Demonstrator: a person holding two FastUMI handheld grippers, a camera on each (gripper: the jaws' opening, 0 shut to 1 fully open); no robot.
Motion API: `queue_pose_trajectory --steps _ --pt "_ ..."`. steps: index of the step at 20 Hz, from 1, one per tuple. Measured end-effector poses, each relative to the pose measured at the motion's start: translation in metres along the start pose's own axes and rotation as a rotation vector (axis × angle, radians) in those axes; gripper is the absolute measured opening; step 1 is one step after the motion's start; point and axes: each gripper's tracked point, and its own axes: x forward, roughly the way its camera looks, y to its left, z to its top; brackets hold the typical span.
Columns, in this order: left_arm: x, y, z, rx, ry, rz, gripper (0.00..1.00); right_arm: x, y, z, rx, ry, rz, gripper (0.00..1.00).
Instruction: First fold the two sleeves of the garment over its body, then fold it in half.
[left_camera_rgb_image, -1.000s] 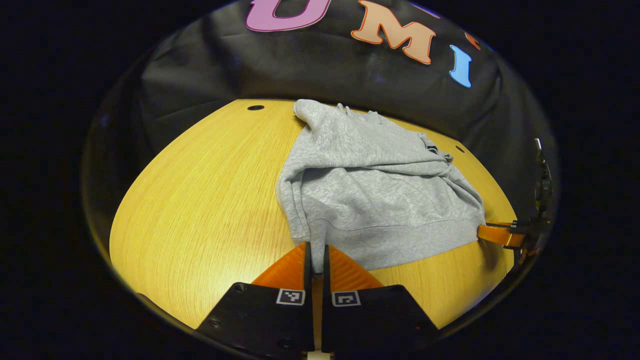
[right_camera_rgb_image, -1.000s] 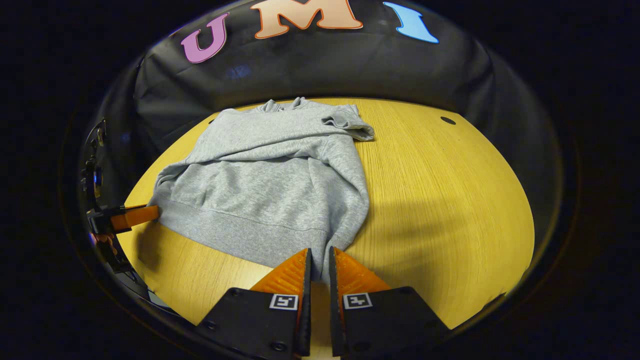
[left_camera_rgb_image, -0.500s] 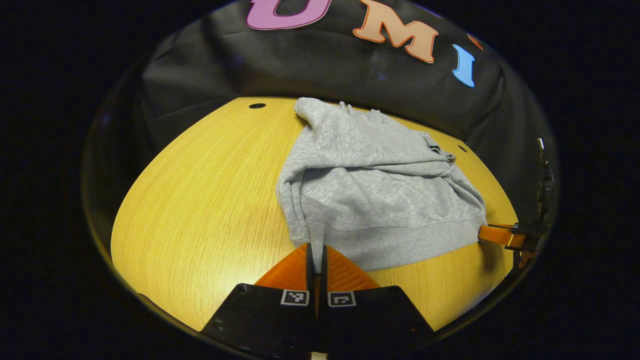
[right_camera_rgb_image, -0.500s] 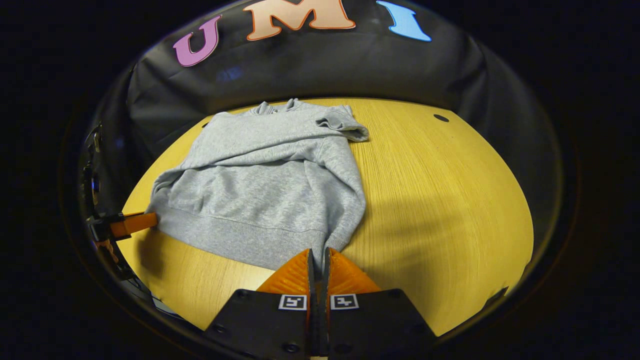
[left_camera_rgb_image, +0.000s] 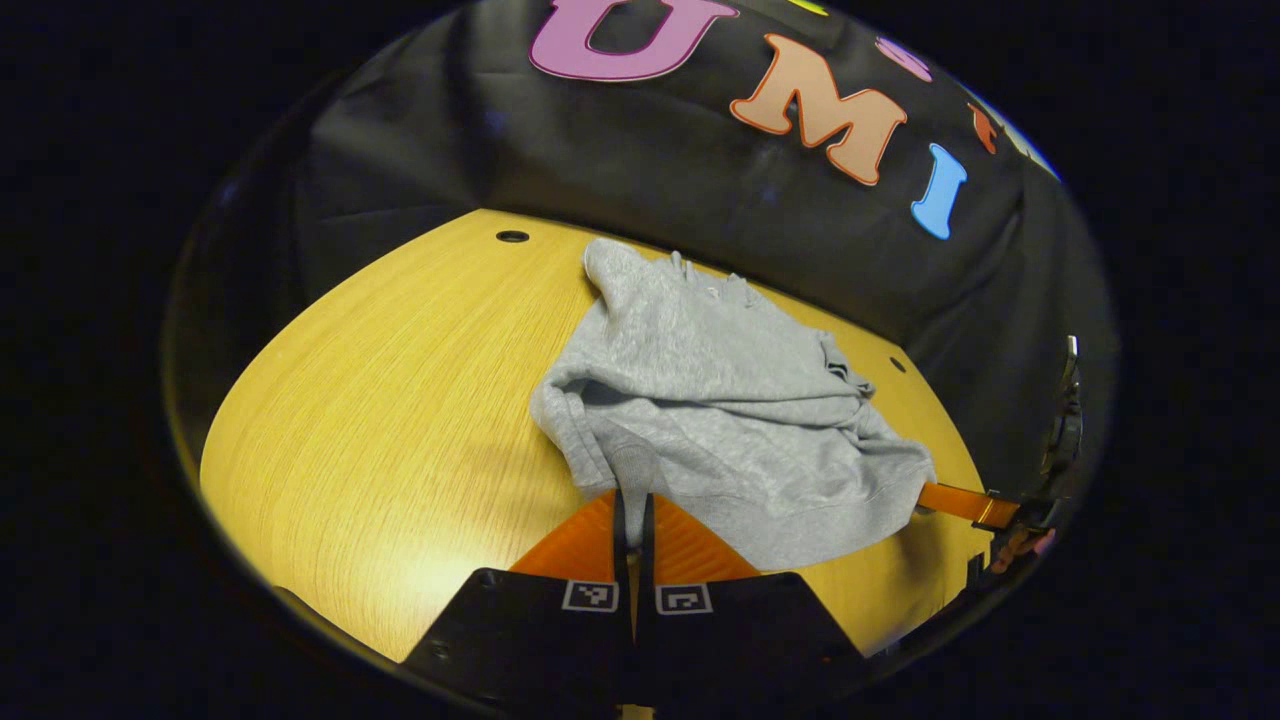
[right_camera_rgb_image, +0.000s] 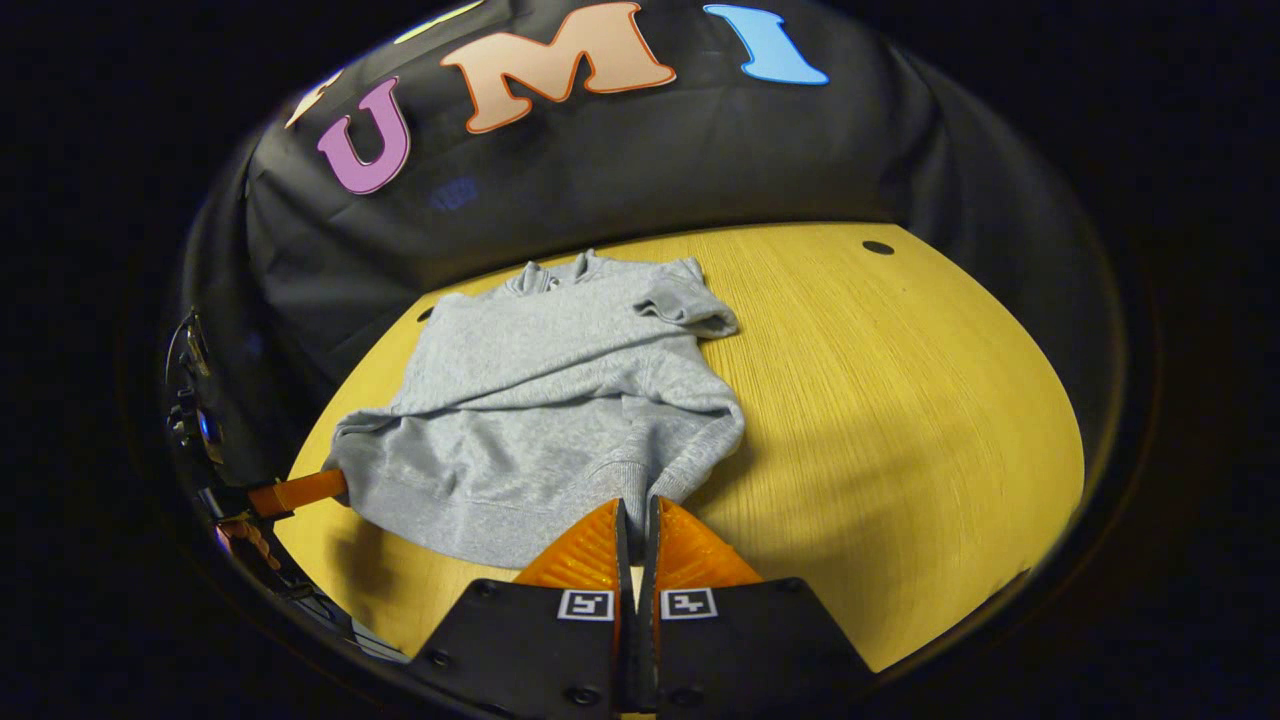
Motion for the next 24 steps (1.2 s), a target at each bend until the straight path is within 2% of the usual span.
queue_pose_trajectory --steps 6,11,14,18,22,24 --pt "0.019 -0.02 0.056 -0.051 -0.077 -0.051 0.0 0.019 0.012 0.058 -0.012 -0.084 0.032 0.04" --pt "0.046 -0.028 0.096 -0.065 -0.128 -0.062 0.0 0.039 0.008 0.098 -0.003 -0.134 0.03 0.02" --pt "0.069 -0.026 0.125 -0.066 -0.148 -0.035 0.0 0.053 0.009 0.127 0.052 -0.164 0.046 0.03" --pt "0.102 -0.025 0.145 -0.101 -0.163 -0.002 0.0 0.088 0.007 0.15 0.056 -0.167 0.027 0.02" --pt "0.137 -0.004 0.158 -0.104 -0.172 0.104 0.0 0.129 0.007 0.159 0.064 -0.137 0.01 0.02" --pt "0.156 0.003 0.158 -0.108 -0.158 0.13 0.0 0.151 0.004 0.153 0.051 -0.101 -0.003 0.02"
